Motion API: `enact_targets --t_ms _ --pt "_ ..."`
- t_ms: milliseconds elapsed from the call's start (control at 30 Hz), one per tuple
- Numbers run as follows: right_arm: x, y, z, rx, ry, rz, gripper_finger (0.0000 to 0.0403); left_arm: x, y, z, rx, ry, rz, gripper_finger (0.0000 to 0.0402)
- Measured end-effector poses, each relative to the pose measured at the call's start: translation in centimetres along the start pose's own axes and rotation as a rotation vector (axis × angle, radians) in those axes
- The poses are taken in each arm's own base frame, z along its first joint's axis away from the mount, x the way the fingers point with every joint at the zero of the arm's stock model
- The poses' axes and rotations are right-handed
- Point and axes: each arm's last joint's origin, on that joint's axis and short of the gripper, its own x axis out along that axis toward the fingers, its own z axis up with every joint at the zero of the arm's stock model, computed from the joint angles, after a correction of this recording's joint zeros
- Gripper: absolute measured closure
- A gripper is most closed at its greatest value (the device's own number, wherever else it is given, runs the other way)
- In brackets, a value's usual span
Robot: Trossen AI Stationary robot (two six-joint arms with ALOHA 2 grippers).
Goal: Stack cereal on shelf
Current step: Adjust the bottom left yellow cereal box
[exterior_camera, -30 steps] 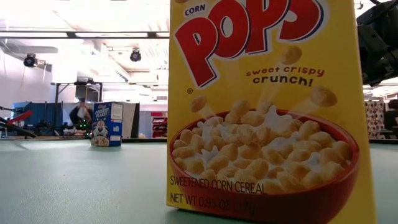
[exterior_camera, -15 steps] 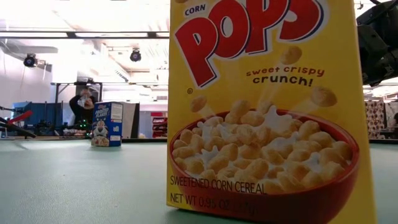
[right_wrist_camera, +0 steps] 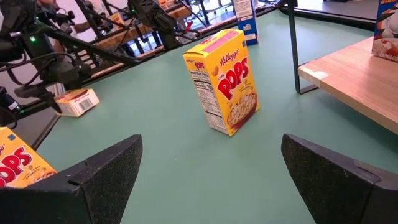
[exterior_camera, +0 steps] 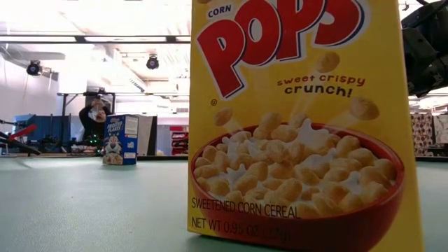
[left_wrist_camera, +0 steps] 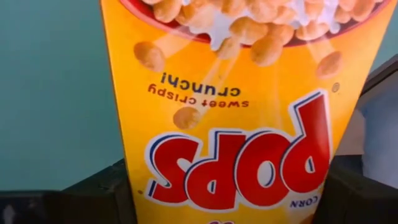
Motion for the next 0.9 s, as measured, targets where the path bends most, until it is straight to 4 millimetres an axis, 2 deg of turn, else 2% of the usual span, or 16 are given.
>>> enact_targets --t_ms 267,500,700,900 --pt "0.0 0.0 0.0 0.0 0.0 0.0 0.003 -1.3 -0.2 0.6 0.034 -0.129 -0.086 0.0116" --pt "0.0 0.0 0.0 0.0 0.0 0.0 0.003 -2.2 -0.4 1.4 0.009 -0.138 -0.096 0.0115" --pt "0.0 0.0 0.0 0.0 0.0 0.0 0.003 -4.4 -0.2 2.2 -0.145 -0.127 -0.124 0.0115" --pt "0.0 0.0 0.0 0.0 0.0 0.0 0.003 -6.9 -0.1 2.8 -0.353 -0.023 -0.156 0.0115"
